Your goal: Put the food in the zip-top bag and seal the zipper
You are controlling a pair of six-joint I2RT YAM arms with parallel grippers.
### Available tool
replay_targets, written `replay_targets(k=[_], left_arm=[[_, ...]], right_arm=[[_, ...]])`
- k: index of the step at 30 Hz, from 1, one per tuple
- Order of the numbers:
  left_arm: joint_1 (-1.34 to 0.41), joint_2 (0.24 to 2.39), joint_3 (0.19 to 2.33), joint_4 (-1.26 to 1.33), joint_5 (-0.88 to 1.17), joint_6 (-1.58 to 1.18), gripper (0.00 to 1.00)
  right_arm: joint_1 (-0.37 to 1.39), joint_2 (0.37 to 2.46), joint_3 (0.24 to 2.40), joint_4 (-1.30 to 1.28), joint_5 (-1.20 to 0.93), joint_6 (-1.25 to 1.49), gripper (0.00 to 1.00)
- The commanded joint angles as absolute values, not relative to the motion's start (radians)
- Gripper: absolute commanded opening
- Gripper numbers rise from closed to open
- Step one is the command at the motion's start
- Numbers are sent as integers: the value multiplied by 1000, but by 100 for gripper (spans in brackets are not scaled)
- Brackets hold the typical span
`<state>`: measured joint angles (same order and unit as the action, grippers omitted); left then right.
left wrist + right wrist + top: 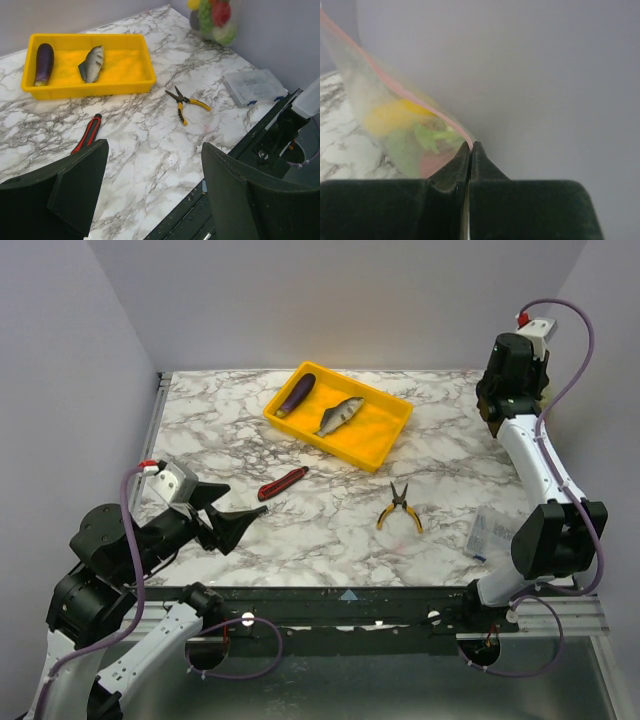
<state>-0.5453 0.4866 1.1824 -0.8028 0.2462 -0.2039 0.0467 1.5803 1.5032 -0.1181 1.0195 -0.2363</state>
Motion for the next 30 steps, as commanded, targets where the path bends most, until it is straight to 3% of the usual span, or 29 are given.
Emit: replay_targets(k=[1,11,18,25,30], left_arm=[[-544,445,1165,-802,270,-189,77],[-544,420,1149,-809,262,-186,77],[-545,411,1134,-821,235,-172,77],[-544,403,1129,-832,223,-168,77],[-544,398,1139,-837,212,-167,77]], right_arm=[[62,1579,1419,22,1043,-231,0],[286,1571,1268,-87,1103,-168,0],[407,1632,1266,-398,1077,71,1],[499,1625,1321,-546,925,148,41],[526,1561,1422,-675,724,191,62]])
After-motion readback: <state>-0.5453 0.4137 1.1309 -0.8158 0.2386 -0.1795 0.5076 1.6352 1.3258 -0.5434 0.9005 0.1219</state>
